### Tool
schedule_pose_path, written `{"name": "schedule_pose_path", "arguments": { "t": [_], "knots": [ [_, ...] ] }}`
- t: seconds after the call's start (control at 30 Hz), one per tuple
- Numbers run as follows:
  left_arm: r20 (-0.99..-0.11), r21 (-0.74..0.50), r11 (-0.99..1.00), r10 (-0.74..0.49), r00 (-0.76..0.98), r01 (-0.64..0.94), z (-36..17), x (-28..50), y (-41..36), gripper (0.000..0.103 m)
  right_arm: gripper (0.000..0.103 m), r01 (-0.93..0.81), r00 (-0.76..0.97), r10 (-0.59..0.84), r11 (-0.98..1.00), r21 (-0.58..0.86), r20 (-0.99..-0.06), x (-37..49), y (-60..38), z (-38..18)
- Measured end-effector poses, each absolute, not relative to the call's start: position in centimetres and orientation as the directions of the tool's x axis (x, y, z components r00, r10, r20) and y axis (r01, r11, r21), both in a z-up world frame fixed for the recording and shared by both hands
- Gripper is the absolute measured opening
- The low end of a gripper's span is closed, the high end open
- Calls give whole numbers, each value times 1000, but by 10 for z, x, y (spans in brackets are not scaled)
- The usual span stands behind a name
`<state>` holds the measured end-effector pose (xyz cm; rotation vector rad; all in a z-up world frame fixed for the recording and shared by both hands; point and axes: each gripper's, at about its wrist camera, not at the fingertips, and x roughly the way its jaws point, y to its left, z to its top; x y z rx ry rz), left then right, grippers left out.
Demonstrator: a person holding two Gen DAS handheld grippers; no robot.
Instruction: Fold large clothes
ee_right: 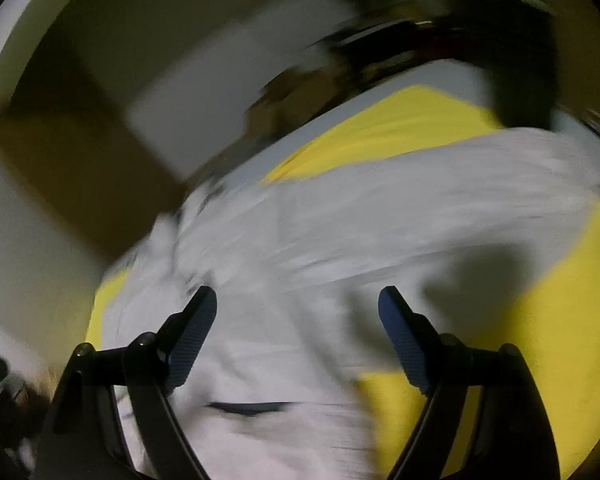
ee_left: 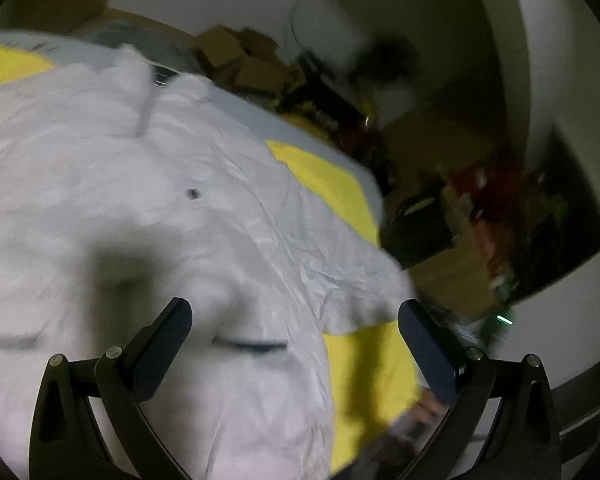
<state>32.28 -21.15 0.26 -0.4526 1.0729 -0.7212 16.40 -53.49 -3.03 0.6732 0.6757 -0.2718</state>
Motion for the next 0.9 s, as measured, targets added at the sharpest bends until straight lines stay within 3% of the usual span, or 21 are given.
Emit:
{"name": "schedule_pose_path", "arguments": {
  "t": [0.2,0.37,0.57,0.8,0.9],
  "knots": [
    [-771,-490,791,-589,241,365,-72,394,-323,103,83,613,746,-133,521,594,-653,73,-653,-42],
    [-800,-523,775,-590,111,354,-125,423,-361,103,75,611,761,-54,395,686,-646,46,-706,-72],
    [-828,-442,800,-538,160,405,-135,417,-370,103,68,584,769,47,355,730,-638,61,-735,-107],
    [-834,-411,811,-519,188,417,-141,417,-383,103,68,659,704,19,353,664,-710,105,-751,-132],
    [-828,-421,805,-530,186,417,-141,418,-381,103,69,650,718,13,347,676,-696,112,-755,-134]
  ]
}}
